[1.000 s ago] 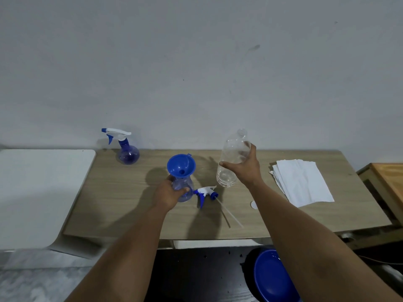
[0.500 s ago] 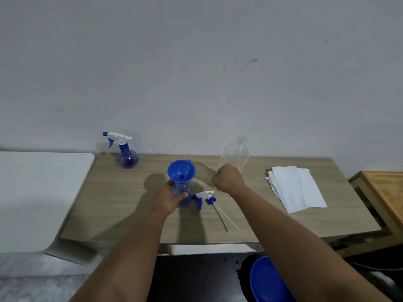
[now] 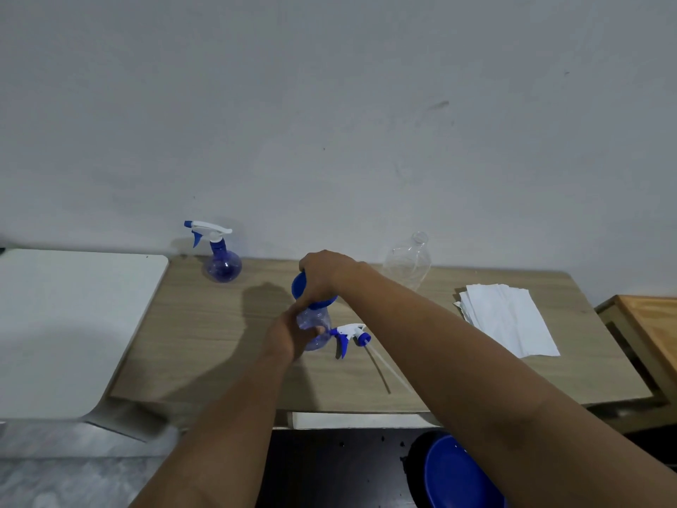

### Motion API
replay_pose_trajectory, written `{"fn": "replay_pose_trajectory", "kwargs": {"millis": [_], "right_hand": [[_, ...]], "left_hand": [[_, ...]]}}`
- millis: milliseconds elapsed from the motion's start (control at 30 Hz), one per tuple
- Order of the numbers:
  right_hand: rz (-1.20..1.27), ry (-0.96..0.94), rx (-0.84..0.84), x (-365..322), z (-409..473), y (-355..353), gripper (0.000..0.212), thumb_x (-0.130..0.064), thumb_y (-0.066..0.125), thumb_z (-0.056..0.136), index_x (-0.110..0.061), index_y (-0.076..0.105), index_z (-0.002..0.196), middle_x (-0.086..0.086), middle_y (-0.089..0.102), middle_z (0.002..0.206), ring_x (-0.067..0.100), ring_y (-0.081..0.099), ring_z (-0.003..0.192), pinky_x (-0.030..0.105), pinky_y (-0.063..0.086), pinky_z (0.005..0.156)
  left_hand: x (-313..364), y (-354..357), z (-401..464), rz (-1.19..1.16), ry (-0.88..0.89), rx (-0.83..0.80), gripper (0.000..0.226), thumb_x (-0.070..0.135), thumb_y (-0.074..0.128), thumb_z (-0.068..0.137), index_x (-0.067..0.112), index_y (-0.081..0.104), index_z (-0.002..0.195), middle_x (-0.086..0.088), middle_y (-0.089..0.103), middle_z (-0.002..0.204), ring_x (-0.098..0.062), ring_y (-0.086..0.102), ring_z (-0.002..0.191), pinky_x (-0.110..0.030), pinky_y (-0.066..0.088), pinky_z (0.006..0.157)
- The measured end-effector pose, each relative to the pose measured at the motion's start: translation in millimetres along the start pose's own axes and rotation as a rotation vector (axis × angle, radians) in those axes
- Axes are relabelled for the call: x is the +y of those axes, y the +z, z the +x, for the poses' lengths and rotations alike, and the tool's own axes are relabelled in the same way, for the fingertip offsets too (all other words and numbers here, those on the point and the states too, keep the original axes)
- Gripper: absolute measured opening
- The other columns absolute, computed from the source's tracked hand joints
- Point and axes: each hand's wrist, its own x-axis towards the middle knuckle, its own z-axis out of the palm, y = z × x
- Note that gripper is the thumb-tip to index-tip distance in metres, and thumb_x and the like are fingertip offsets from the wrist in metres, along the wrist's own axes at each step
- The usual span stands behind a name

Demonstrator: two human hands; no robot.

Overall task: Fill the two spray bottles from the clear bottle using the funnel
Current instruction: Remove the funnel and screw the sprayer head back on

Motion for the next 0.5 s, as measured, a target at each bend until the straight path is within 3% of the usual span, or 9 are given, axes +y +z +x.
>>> {"fn": "replay_pose_trajectory", "kwargs": {"millis": [200,333,500], "right_hand": [[0.020,-0.016,0.026,3,2,-10,0.065,-0.053,0.080,0.075,-0.018,0.064,0.127,0.004,0.066,0.121,0.024,0.064,0.104,0.035,0.056,0.080],[0.040,-0.008,-0.008,5,-2,-9,0.068,-0.054,0.082,0.076,-0.017,0.062,0.130,0.004,0.065,0.121,0.025,0.063,0.104,0.034,0.053,0.076],[0.005,0.036,0.004,10,-2,-15,0.070,-0.062,0.083,0.067,-0.020,0.058,0.118,0.001,0.065,0.112,0.023,0.062,0.098,0.036,0.053,0.079]], "left_hand": [[4,-6,-4,0.017,0.032,-0.018,0.058,0.034,0.082,0.079,0.020,0.059,0.130,0.011,0.059,0.103,-0.012,0.060,0.096,-0.025,0.045,0.081],[2,-6,-2,0.020,0.016,-0.031,0.059,0.033,0.081,0.079,0.018,0.059,0.132,0.011,0.059,0.105,-0.009,0.056,0.094,-0.024,0.043,0.081],[-2,-6,1,0.033,0.045,-0.032,0.057,0.031,0.082,0.080,0.022,0.059,0.131,0.012,0.061,0.105,-0.009,0.058,0.094,-0.023,0.045,0.079]]}}
